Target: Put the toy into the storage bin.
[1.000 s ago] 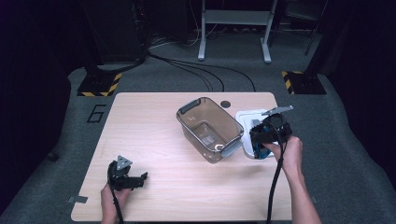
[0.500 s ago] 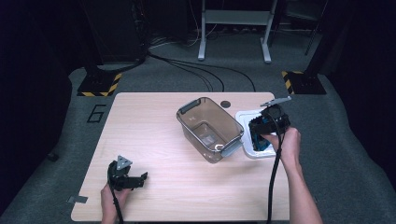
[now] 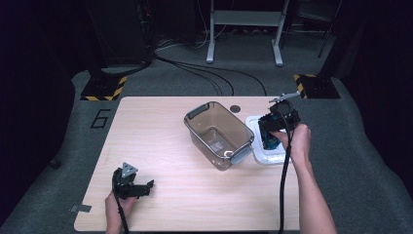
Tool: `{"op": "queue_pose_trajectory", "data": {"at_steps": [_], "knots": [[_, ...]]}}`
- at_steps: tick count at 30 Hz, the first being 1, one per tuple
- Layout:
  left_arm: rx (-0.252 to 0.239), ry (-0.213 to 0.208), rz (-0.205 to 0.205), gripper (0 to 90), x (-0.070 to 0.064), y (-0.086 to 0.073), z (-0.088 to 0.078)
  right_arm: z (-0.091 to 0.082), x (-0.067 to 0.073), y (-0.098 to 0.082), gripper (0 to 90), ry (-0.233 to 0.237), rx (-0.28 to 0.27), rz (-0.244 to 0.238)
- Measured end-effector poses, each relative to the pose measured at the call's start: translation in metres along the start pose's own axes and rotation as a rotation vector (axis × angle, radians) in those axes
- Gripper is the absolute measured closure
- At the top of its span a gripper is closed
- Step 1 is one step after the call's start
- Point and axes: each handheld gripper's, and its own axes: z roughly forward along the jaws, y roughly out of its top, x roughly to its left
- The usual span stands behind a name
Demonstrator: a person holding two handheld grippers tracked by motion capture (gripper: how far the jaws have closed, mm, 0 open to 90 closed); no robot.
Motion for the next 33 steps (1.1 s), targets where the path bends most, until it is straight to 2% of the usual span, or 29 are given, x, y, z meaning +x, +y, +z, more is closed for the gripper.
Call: {"op": "queue_pose_trajectory", "data": {"at_steps": [13, 24, 33], "knots": [[0.000, 0.000, 0.000, 4.7, 0.000, 0.000, 0.000, -0.002, 0.000, 0.024, 23.8, -0.020, -0.023, 0.005], [0.003, -0.003, 0.004, 4.7, 0.000, 0.000, 0.000, -0.013, 0.008, 0.044, 23.9, -0.040, -0.067, -0.034], [0.003, -0.004, 0.007, 4.7, 0.001, 0.000, 0.000, -0.029, 0.017, 0.062, 23.9, -0.045, -0.105, -0.066]]}}
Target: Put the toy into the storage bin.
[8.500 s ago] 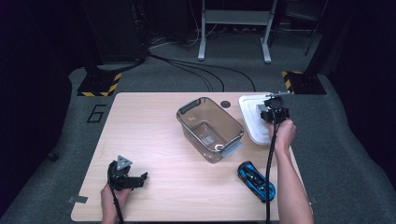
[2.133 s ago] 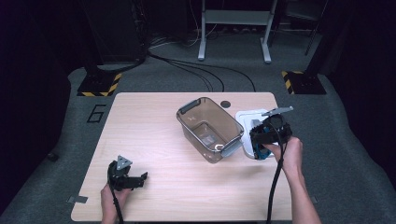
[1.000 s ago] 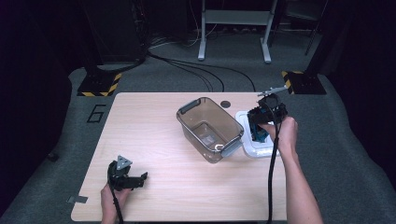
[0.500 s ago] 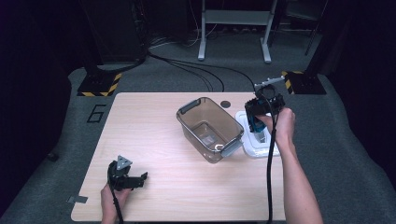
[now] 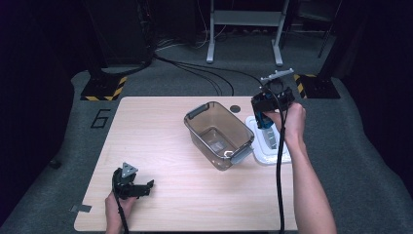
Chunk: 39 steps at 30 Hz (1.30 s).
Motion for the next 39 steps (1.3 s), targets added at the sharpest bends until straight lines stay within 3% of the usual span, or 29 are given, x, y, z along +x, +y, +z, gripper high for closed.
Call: {"op": "queue_pose_trajectory", "data": {"at_steps": [17, 24, 39], "knots": [[-0.002, 0.001, -0.002, 4.7, 0.000, 0.000, 0.000, -0.018, 0.035, 0.026, 23.8, 0.047, -0.057, -0.070], [-0.002, 0.001, -0.001, 4.8, 0.000, 0.000, 0.000, -0.016, 0.049, 0.030, 23.8, 0.099, -0.064, -0.109], [-0.003, 0.001, -0.002, 5.0, 0.000, 0.000, 0.000, -0.007, 0.076, 0.031, 23.8, 0.186, -0.051, -0.125]]}}
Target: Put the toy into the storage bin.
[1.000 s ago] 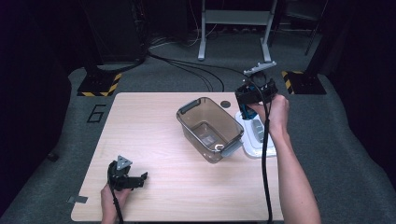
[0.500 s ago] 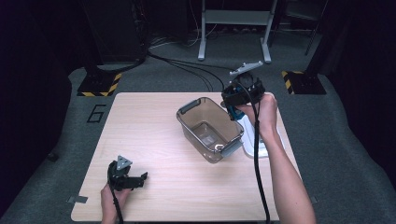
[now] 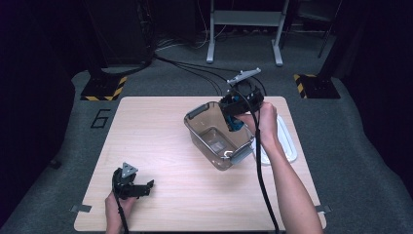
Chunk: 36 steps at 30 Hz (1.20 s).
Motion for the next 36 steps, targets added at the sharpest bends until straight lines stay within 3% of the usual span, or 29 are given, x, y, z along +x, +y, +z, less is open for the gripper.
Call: {"op": "queue_pose_trajectory", "data": {"at_steps": [6, 15, 30, 36], "knots": [[0.002, 0.000, 0.001, 5.0, 0.000, 0.000, 0.000, 0.009, 0.004, -0.004, 23.8, 0.027, 0.011, -0.013], [0.003, 0.000, 0.002, 5.0, 0.000, 0.000, 0.000, 0.026, 0.010, -0.015, 23.8, 0.060, 0.074, 0.008], [0.000, 0.000, 0.000, 5.0, 0.000, 0.000, 0.000, 0.055, 0.014, -0.036, 23.8, 0.084, 0.120, 0.015], [0.000, -0.001, 0.001, 5.0, 0.000, 0.000, 0.000, 0.069, 0.013, -0.046, 23.8, 0.090, 0.169, 0.032]]}}
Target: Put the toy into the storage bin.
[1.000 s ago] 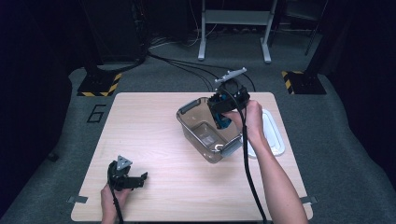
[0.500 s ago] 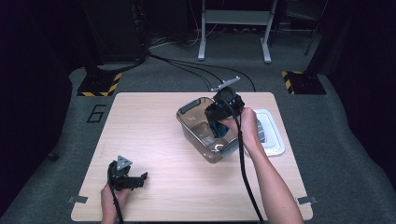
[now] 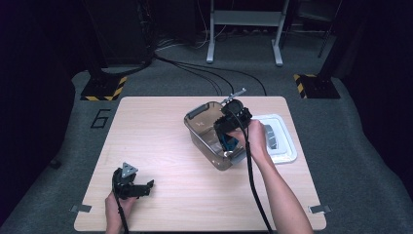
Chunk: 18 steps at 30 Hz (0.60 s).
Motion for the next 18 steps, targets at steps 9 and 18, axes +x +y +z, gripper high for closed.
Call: {"op": "queue_pose_trajectory", "data": {"at_steps": [9, 18], "knots": [[0.000, 0.000, 0.000, 5.0, 0.000, 0.000, 0.000, 0.012, 0.002, -0.013, 23.7, 0.004, 0.031, 0.028], [0.000, 0.000, 0.000, 5.0, 0.000, 0.000, 0.000, 0.017, 0.004, -0.028, 23.8, 0.016, 0.058, 0.037]]}}
